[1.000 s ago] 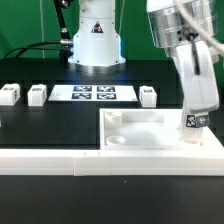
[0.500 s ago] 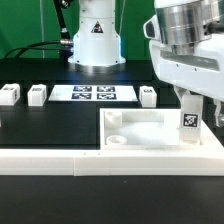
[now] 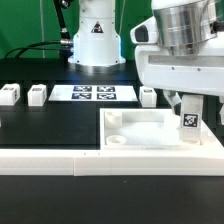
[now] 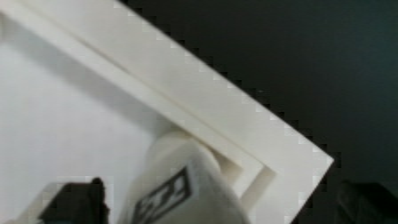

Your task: Assemble square table

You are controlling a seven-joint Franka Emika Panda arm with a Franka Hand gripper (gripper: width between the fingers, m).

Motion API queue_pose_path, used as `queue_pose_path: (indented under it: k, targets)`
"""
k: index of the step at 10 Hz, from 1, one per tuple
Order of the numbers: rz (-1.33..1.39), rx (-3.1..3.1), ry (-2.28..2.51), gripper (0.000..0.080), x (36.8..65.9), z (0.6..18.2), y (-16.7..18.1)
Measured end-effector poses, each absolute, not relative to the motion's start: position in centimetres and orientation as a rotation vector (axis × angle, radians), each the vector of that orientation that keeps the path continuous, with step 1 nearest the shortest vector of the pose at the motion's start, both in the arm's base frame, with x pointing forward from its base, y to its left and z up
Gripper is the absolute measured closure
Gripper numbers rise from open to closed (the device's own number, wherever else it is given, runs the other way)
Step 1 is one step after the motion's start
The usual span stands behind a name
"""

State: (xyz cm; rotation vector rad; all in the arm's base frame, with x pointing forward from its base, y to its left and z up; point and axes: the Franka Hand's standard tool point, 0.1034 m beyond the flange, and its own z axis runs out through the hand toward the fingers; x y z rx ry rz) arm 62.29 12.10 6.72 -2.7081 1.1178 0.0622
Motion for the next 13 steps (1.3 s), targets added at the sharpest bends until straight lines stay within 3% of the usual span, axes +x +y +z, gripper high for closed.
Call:
queue_pose_path:
  k: [3,6,7,8,9,13]
  targets:
    - [-0.055,-2.999,0.451,0.0150,62.1,6.5,13.5]
    - [-0.050,-2.984,0.518,0.0160,62.1,6.5,13.3]
    - [-0.039,-2.949,0.663,0.0348,62.1,6.5,13.3]
    - [-0.035,-2.931,0.753,0.0348,62.2,6.5,12.9]
    - [-0.021,-2.911,0.849,0.0499,62.0,6.2,12.5]
    - [0.003,-2.777,1.208,0.0517,61.9,6.1,12.3]
